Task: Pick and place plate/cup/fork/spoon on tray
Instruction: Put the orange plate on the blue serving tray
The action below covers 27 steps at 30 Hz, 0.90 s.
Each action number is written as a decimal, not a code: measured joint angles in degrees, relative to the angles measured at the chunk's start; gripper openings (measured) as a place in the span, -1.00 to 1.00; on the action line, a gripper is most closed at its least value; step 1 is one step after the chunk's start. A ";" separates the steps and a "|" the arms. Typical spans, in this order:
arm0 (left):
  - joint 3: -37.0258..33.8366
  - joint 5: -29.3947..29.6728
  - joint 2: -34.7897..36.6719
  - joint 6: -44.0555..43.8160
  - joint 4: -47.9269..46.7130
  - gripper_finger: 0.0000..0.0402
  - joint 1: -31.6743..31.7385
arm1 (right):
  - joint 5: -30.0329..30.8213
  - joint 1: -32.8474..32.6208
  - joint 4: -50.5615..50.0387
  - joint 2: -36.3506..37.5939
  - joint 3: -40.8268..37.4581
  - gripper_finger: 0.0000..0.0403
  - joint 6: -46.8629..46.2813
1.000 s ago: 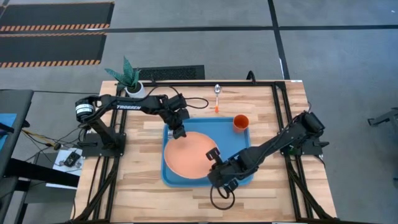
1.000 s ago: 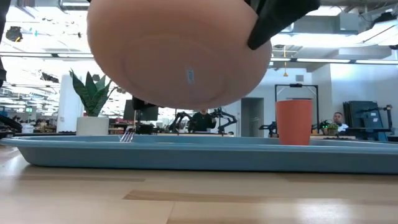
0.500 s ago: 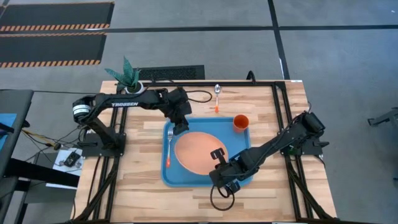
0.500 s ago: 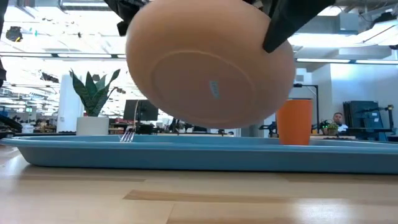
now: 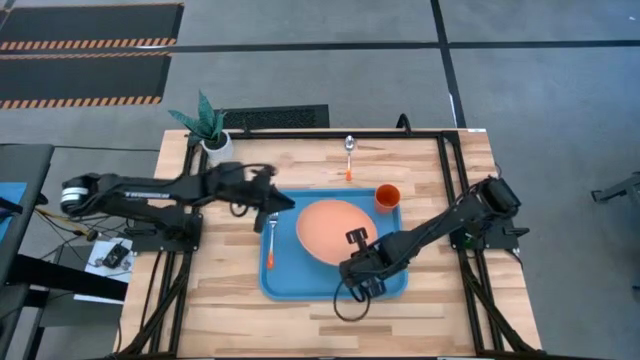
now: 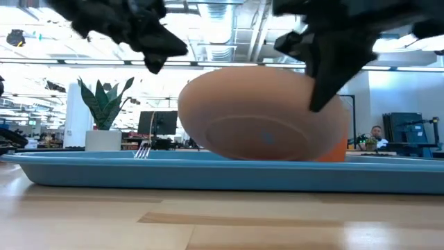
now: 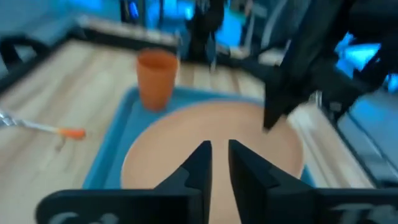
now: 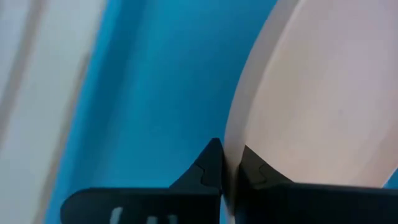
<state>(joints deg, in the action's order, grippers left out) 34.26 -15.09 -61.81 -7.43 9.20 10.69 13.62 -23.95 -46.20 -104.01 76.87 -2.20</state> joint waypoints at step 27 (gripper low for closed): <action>-17.77 14.10 15.85 -7.02 11.62 -0.97 -7.11 | -5.65 0.56 3.87 -5.25 -2.80 -0.88 0.94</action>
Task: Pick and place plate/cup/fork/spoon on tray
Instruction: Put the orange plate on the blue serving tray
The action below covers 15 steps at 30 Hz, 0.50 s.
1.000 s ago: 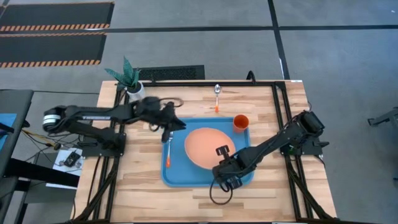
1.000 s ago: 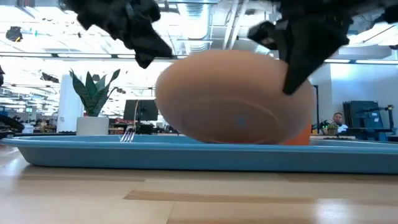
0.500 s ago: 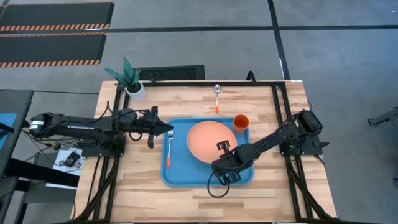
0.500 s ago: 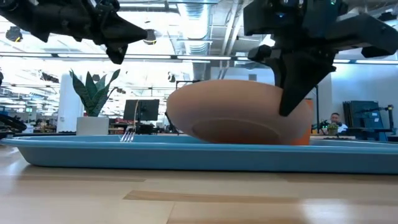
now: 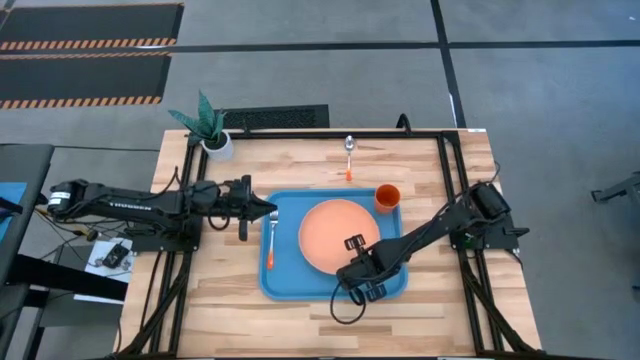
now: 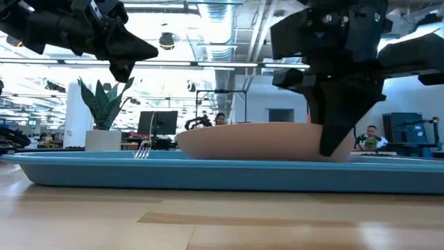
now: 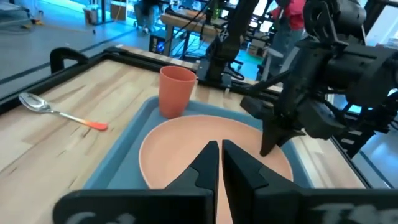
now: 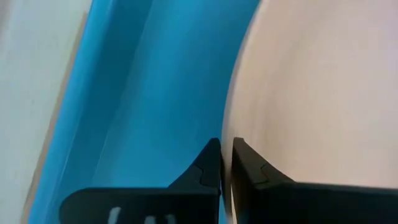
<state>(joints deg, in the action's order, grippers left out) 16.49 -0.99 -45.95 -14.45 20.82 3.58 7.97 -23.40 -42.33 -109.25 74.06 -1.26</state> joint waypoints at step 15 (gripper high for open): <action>0.07 2.90 0.00 0.72 -0.31 -0.97 -1.89 | -3.46 -0.24 0.93 -0.55 0.04 -0.86 -0.29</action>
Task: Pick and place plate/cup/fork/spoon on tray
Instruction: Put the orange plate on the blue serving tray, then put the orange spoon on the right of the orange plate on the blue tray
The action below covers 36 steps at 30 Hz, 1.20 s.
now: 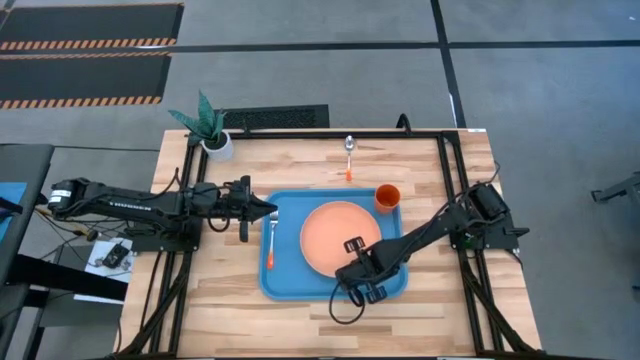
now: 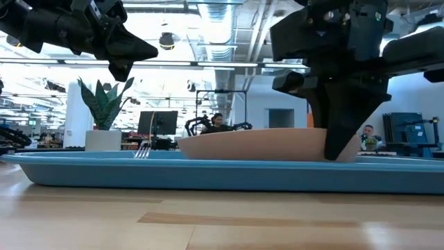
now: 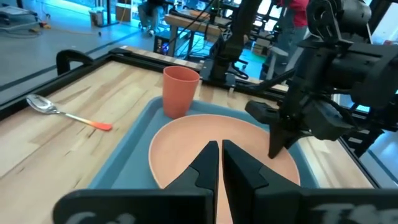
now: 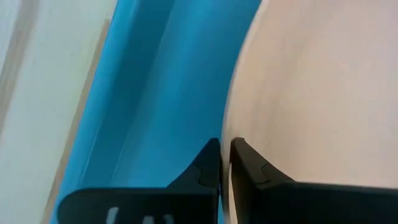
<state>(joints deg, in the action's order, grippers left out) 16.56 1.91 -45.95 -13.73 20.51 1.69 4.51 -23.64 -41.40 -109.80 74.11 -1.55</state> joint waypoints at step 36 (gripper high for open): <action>0.04 -2.98 0.00 -1.65 -3.13 -0.97 4.13 | -1.37 0.60 -11.34 4.68 7.00 -0.49 -8.13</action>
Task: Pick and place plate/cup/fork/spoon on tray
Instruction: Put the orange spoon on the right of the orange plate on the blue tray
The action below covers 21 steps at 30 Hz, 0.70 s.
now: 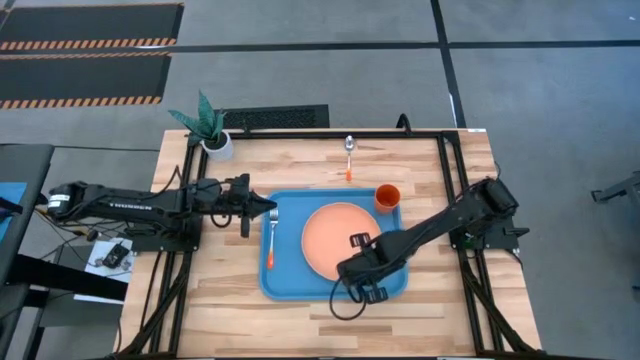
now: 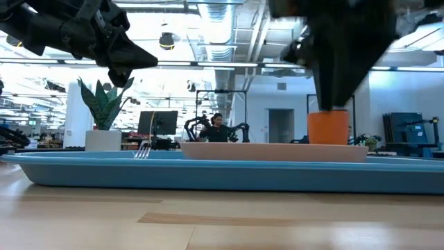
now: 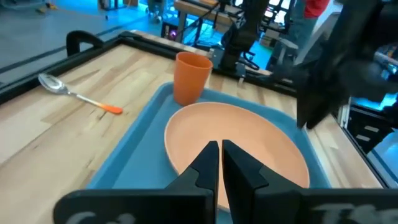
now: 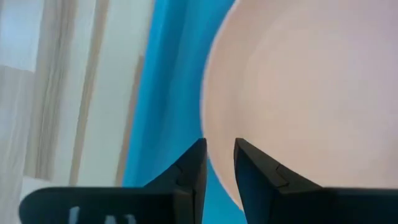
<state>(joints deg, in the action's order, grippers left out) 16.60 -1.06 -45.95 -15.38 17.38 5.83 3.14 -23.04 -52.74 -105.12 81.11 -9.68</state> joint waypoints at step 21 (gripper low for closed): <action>-11.86 -4.88 -1.16 1.22 15.26 -0.97 7.32 | 5.15 23.59 18.80 34.16 -27.06 -0.95 7.70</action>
<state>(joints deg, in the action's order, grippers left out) 4.74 -5.94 -47.11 -14.16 32.64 13.15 8.29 0.55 -33.93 -70.96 54.04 -1.97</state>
